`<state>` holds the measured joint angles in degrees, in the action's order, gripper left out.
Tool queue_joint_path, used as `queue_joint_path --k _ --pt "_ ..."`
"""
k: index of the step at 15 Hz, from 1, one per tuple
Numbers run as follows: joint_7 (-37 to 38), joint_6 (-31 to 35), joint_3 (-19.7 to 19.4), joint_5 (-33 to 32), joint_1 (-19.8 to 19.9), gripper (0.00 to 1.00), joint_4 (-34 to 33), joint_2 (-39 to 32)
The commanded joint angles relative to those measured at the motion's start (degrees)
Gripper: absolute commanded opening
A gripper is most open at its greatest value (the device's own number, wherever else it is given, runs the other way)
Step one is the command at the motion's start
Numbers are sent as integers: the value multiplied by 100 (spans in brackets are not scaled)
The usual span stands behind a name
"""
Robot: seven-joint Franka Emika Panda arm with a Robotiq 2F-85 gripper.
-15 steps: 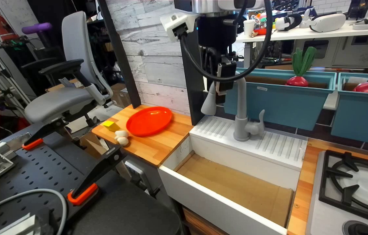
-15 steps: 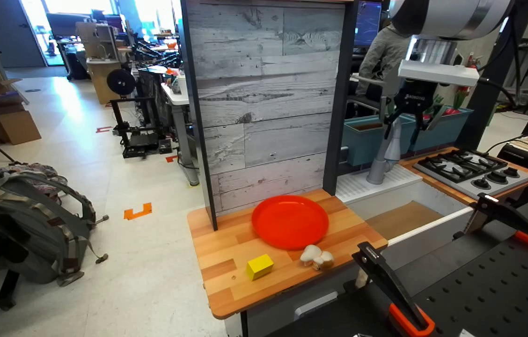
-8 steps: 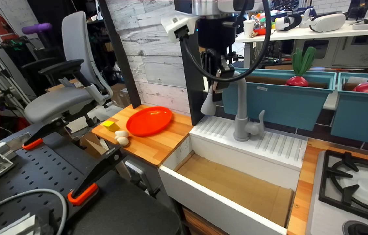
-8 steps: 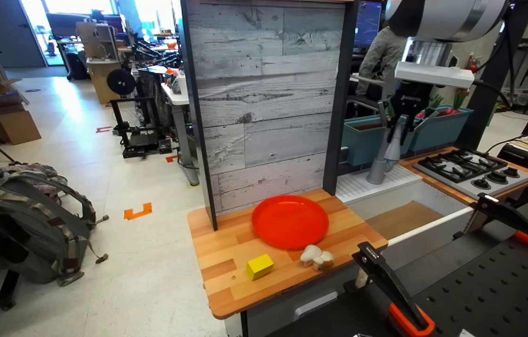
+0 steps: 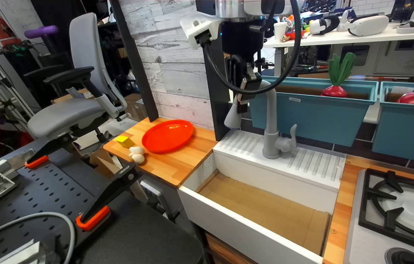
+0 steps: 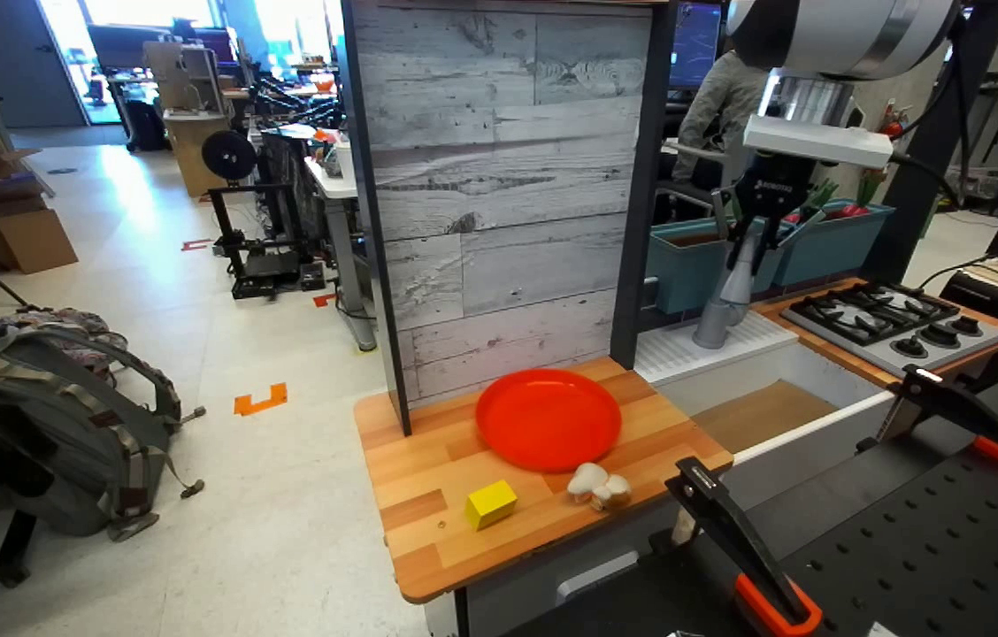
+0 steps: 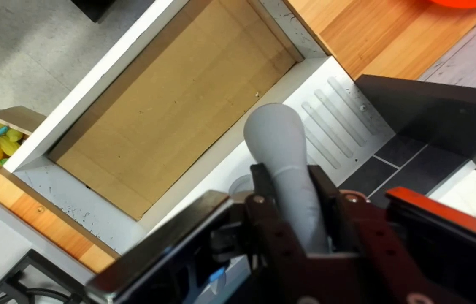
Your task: Push the faucet to the left.
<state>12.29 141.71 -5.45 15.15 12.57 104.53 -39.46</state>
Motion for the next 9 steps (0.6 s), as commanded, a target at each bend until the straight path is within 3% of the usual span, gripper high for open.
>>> queue_joint_path --k 1,9 --pt "-37 -94 267 477 137 7 -220 -61" --pt "61 -219 518 1220 302 7 -549 -77"
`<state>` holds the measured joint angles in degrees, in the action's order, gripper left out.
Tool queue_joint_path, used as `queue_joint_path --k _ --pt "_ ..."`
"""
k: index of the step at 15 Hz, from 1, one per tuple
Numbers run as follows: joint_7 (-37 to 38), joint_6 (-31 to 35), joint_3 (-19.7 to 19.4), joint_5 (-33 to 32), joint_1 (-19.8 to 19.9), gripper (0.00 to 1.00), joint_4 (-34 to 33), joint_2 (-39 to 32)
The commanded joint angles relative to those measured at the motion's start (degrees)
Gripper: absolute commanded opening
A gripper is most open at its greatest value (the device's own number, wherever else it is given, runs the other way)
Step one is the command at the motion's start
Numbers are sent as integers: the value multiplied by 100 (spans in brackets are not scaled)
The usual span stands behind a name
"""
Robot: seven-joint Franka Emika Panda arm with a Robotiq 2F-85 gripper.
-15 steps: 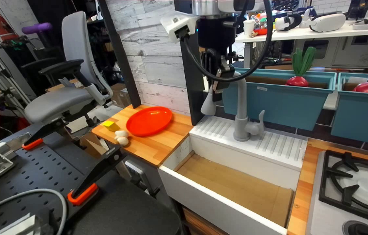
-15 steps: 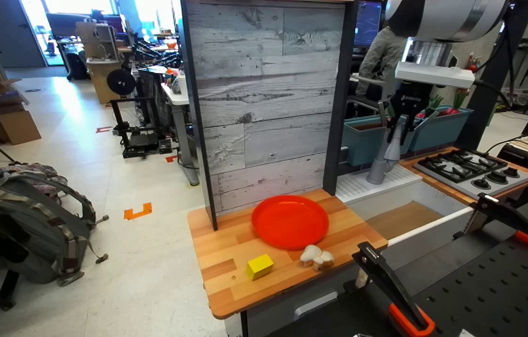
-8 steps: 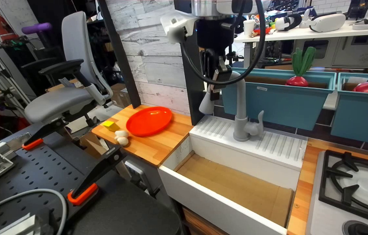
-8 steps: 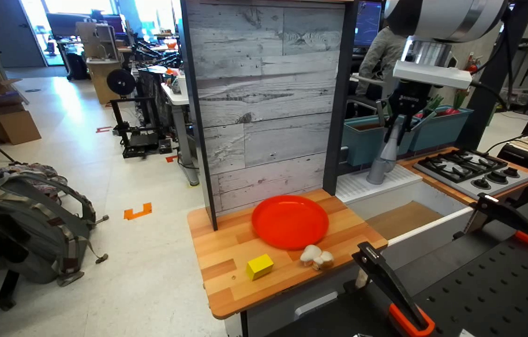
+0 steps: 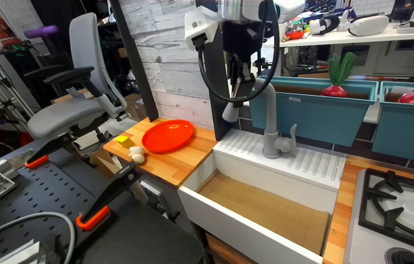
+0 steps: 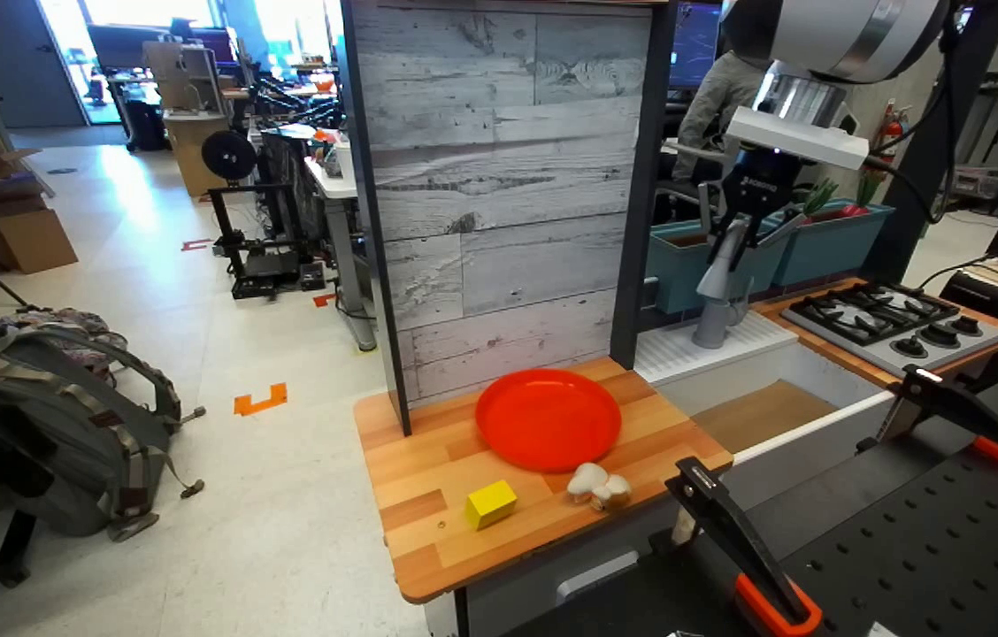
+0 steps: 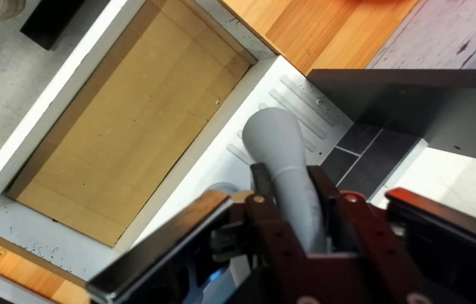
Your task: Push the faucet to the left.
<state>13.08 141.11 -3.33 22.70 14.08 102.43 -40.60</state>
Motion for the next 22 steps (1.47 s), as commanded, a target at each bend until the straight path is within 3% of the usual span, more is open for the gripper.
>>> queue_joint_path --k 1,13,14,15,22 --pt "-19 -155 331 542 171 7 -363 29" --pt "14 -68 497 1200 294 9 -457 -11" --pt "32 -92 477 1189 274 52 -464 -15" --pt "33 -108 476 1187 264 53 -479 -23" --pt "-134 -72 601 1367 231 100 -565 17"
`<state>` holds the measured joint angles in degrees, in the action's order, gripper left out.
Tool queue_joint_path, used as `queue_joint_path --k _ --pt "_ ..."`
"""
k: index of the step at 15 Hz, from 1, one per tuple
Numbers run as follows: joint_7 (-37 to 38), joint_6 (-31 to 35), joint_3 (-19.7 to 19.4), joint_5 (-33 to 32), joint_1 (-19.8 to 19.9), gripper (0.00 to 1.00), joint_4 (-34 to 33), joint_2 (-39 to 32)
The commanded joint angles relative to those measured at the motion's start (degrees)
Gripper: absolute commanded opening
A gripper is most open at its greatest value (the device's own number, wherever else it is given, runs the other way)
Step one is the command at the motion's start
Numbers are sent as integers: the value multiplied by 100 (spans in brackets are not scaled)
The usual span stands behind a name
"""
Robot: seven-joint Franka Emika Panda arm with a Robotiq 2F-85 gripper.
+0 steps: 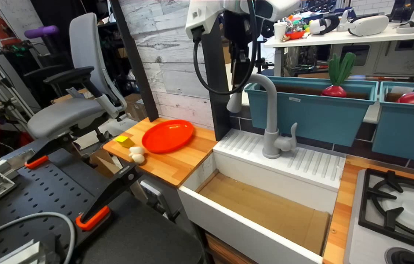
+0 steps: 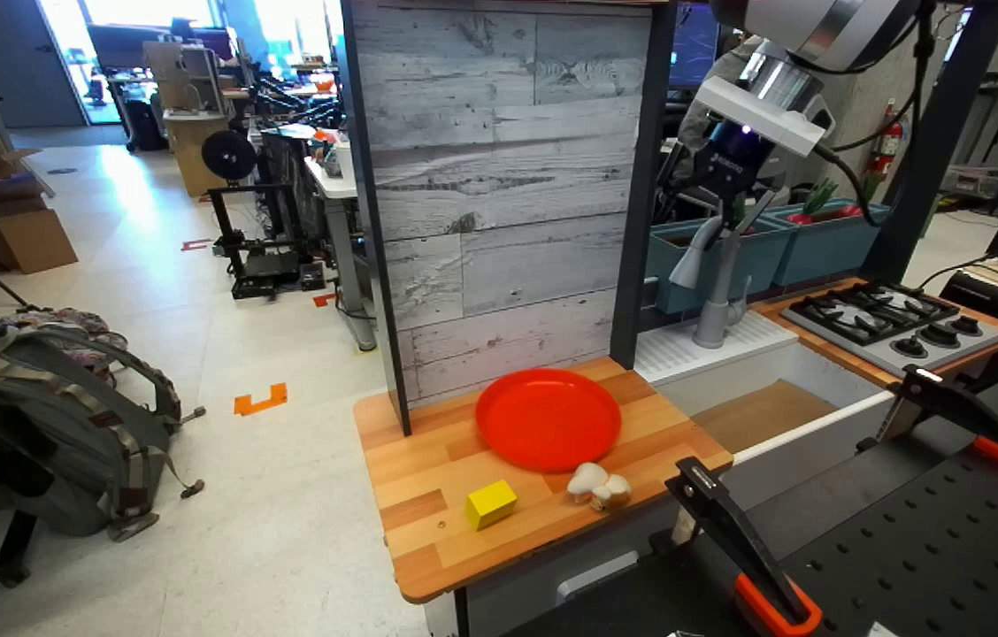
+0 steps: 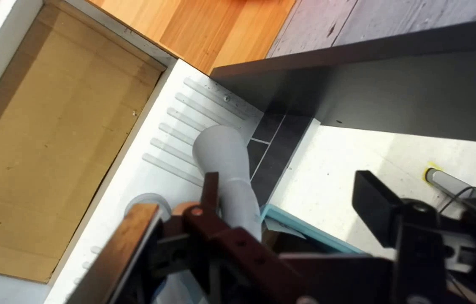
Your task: Push the faucet to the left.
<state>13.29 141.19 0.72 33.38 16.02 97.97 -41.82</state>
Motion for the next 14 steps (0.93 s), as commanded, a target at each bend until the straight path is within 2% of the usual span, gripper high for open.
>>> queue_joint_path --k 1,7,11,14 --pt "-197 -63 209 310 35 100 -51 192" --pt "-813 -689 280 252 104 100 382 677" --pt "-1478 -731 178 201 134 100 1307 1506" --pt "-1901 -682 -61 -291 -95 100 2271 2246"
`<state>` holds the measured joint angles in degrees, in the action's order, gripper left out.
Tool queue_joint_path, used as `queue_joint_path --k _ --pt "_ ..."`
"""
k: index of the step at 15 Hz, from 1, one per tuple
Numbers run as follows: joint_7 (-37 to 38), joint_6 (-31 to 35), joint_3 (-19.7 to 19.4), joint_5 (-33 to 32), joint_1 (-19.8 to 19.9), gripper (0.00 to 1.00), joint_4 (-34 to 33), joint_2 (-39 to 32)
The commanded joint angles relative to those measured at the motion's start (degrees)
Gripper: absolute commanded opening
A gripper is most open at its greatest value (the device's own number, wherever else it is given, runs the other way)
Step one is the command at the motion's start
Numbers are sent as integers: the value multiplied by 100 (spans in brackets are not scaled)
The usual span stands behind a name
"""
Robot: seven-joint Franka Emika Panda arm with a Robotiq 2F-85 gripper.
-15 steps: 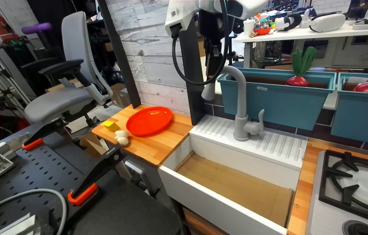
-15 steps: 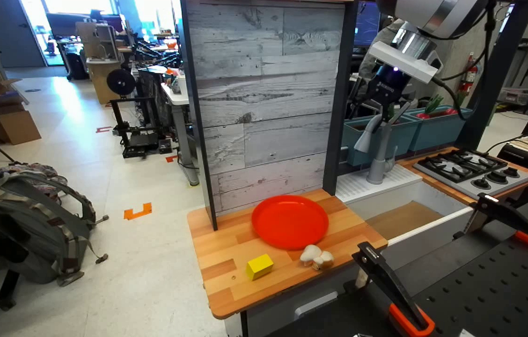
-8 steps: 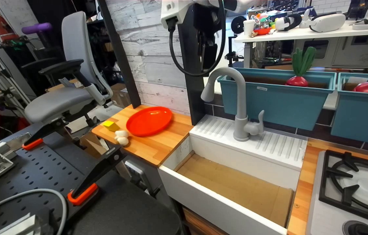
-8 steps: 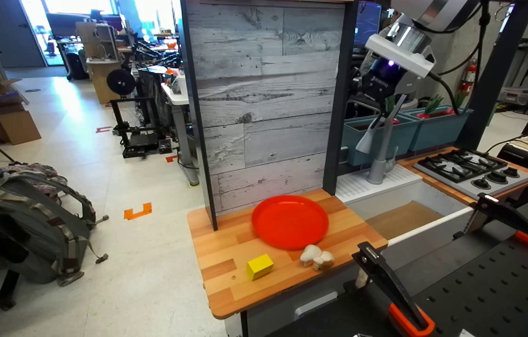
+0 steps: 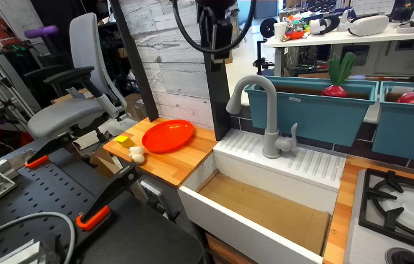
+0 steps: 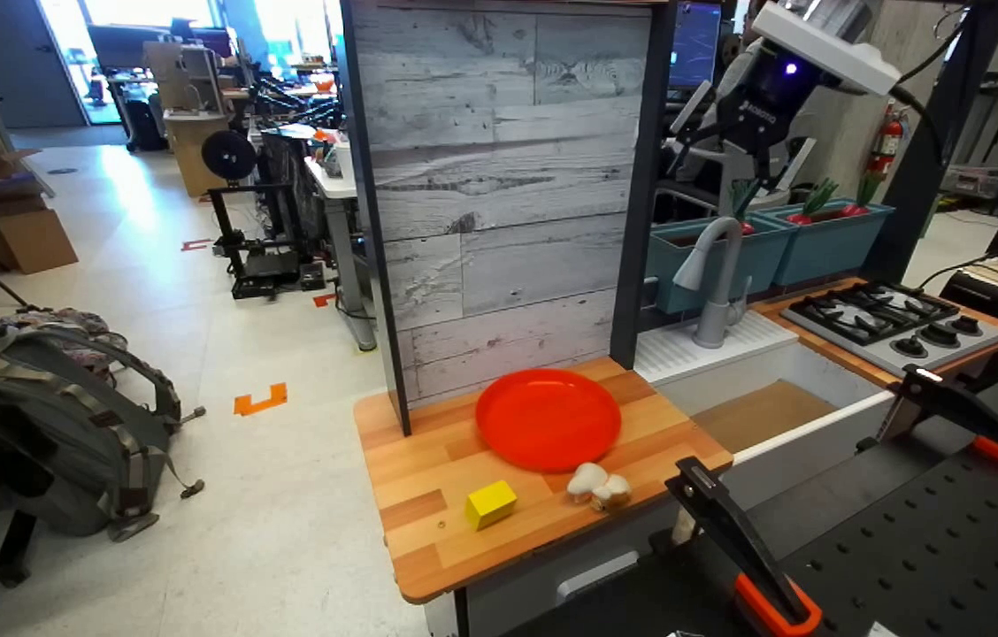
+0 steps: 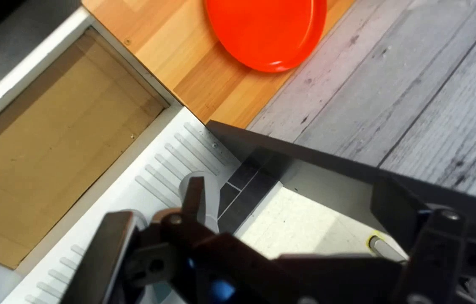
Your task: Push the faucet to the left.
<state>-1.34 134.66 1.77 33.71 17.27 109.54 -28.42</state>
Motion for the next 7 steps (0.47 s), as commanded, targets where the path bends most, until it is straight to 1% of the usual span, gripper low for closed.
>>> queue_joint_path --k 1,4,5,6,7 --pt "-544 4 -189 -503 -295 100 1433 1127" --pt "-731 253 -181 -1051 -589 100 2435 1821" --pt "-630 350 -180 -1306 -751 100 2750 2020" --pt "-587 42 -218 -969 -578 100 1958 1398" --pt "-582 134 -213 -1086 -698 100 2249 1594"
